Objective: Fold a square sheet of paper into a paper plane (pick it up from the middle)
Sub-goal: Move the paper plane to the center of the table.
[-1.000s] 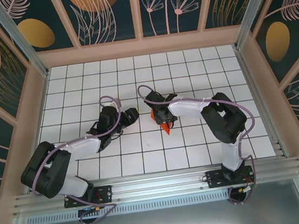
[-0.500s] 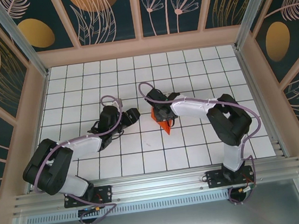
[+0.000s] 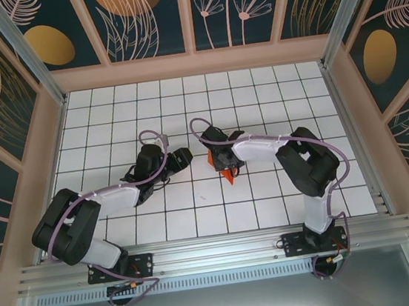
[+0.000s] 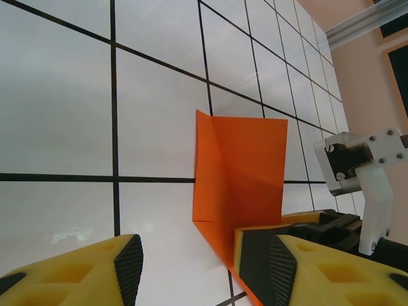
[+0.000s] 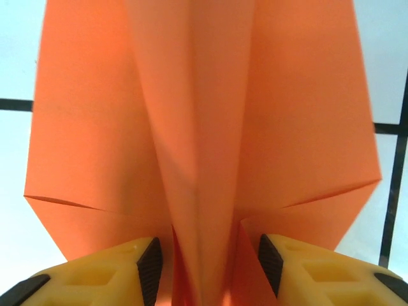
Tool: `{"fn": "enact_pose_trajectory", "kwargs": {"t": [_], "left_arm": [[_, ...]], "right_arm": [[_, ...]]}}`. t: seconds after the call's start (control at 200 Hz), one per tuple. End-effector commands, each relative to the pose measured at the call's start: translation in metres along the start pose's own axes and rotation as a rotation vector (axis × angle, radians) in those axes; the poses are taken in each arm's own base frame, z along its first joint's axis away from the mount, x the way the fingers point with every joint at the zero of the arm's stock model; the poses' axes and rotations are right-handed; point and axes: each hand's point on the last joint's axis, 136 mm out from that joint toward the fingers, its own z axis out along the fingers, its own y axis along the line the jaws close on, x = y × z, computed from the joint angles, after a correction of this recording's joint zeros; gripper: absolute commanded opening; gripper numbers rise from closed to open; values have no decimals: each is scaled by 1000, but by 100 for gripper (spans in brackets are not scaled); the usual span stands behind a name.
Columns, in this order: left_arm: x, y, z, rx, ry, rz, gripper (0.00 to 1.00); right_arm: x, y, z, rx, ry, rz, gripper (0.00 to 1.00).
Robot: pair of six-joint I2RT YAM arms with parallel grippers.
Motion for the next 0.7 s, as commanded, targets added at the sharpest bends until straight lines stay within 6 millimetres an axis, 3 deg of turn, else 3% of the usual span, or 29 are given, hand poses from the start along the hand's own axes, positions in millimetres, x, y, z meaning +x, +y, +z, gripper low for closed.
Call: {"fn": "enact_pose_trajectory", "kwargs": {"t": [0.0, 0.125, 0.215, 0.36, 0.435, 0.5, 0.696], "left_arm": [[-7, -15, 3, 45, -10, 2, 58], [-7, -17, 1, 50, -9, 5, 58], [-9, -18, -2, 52, -18, 4, 58], [-14, -26, -5, 67, -28, 12, 58], [-19, -30, -9, 71, -46, 22, 58], [-24, -32, -14, 66, -66, 35, 58], [-39, -29, -35, 9, -155, 87, 59]], "right_arm": [[25, -7, 19, -9, 81, 10, 48], [33, -5, 21, -87, 103, 45, 49], [22, -2, 8, -108, 68, 35, 49], [-10, 5, -26, -139, -25, 23, 50], [-25, 6, -45, -146, -71, 20, 57], [-34, 7, -60, -155, -108, 19, 65], [-57, -5, -110, -146, -239, 37, 69]]}}
